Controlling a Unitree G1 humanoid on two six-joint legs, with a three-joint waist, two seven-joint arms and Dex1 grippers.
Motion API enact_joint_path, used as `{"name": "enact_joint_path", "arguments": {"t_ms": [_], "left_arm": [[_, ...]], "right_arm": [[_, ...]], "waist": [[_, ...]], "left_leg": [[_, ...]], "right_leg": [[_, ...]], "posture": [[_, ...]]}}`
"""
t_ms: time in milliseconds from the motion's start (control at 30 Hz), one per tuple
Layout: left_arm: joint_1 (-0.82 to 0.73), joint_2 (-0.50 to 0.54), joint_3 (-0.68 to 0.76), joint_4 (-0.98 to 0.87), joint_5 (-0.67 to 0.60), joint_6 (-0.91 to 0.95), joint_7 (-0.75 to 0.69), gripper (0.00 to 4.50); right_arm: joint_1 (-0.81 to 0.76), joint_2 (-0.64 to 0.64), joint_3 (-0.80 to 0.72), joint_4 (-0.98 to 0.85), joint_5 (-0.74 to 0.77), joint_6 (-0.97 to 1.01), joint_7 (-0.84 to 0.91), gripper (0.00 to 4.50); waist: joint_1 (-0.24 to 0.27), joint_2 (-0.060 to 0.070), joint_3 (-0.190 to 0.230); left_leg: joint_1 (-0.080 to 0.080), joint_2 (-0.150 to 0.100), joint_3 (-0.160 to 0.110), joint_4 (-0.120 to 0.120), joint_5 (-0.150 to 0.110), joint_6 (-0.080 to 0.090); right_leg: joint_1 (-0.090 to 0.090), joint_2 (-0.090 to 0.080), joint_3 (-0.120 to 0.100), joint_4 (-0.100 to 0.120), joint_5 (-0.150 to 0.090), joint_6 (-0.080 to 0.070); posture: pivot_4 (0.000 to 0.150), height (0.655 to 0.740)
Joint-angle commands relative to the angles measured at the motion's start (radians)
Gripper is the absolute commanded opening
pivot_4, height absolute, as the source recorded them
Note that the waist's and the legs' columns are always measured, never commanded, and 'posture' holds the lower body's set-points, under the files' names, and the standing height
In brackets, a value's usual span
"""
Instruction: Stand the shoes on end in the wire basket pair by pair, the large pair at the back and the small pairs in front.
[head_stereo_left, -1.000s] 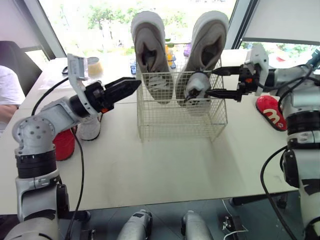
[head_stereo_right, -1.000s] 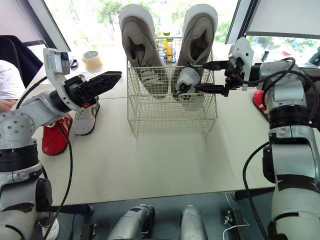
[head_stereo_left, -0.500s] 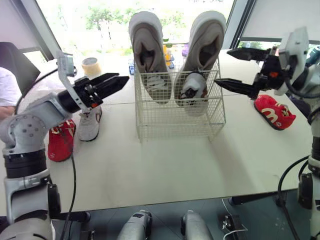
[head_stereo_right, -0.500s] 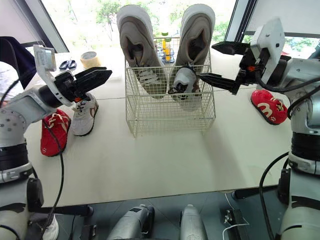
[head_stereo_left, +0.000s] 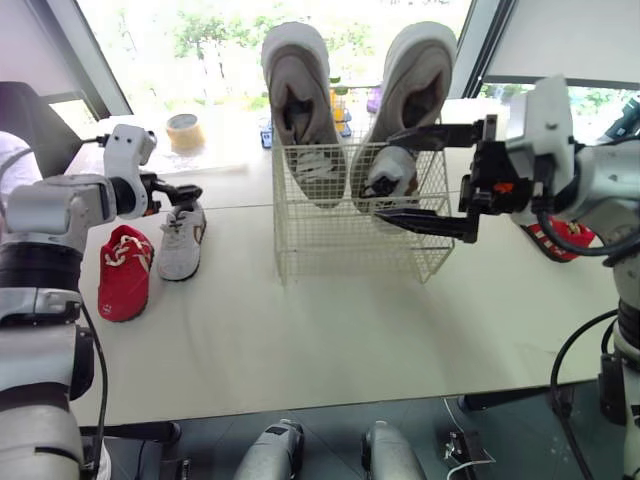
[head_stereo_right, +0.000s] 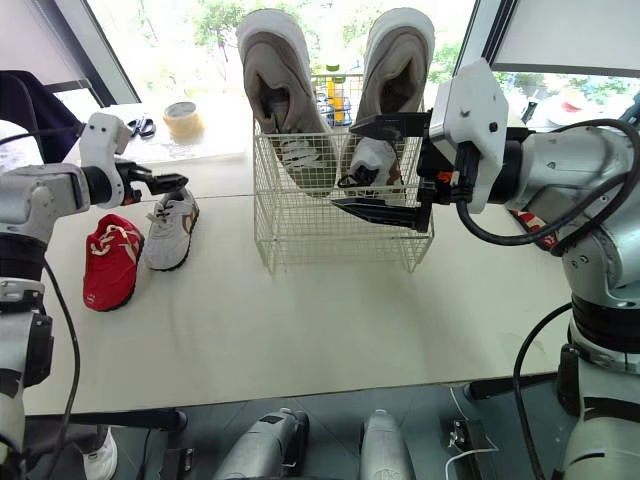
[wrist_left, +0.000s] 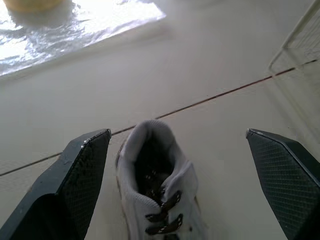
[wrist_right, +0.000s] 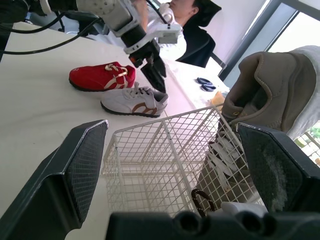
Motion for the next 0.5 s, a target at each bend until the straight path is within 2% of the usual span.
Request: {"name": "enact_joint_path", "arguments": {"t_ms": [33, 233, 500], "left_arm": [[-0.067, 0.035, -0.013, 0.073, 0.089, -0.063, -0.037, 4.5], [-0.102, -0.001, -0.008, 0.162, 0.132, -0.053, -0.102, 4.5], [-0.088, -0.047, 0.001, 0.232, 0.177, -0.073, -0.101, 4.5]], "right_arm": [[-0.014, -0.015, -0.011, -0.015, 0.002, -0.021, 0.001, 4.47], [-0.011, -0.016, -0.01, -0.008, -0.015, -0.036, -0.011, 4.47], [-0.006, -0.026, -0.015, -0.013, -0.014, -0.026, -0.017, 4.47]], "waist": [[0.0, 0.0, 0.0], [0.002, 0.0, 0.0], [-0.001, 0.0, 0.0]], "left_leg": [[0.0, 0.0, 0.0, 0.0, 0.0, 0.0], [0.0, 0.0, 0.0, 0.0, 0.0, 0.0], [0.0, 0.0, 0.0, 0.001, 0.0, 0.0]], "right_leg": [[0.0, 0.0, 0.0, 0.0, 0.0, 0.0], [0.0, 0.0, 0.0, 0.0, 0.0, 0.0], [0.0, 0.0, 0.0, 0.001, 0.0, 0.0]], "posture": [[0.15, 0.74], [0.15, 0.74], [0.15, 0.74]]}}
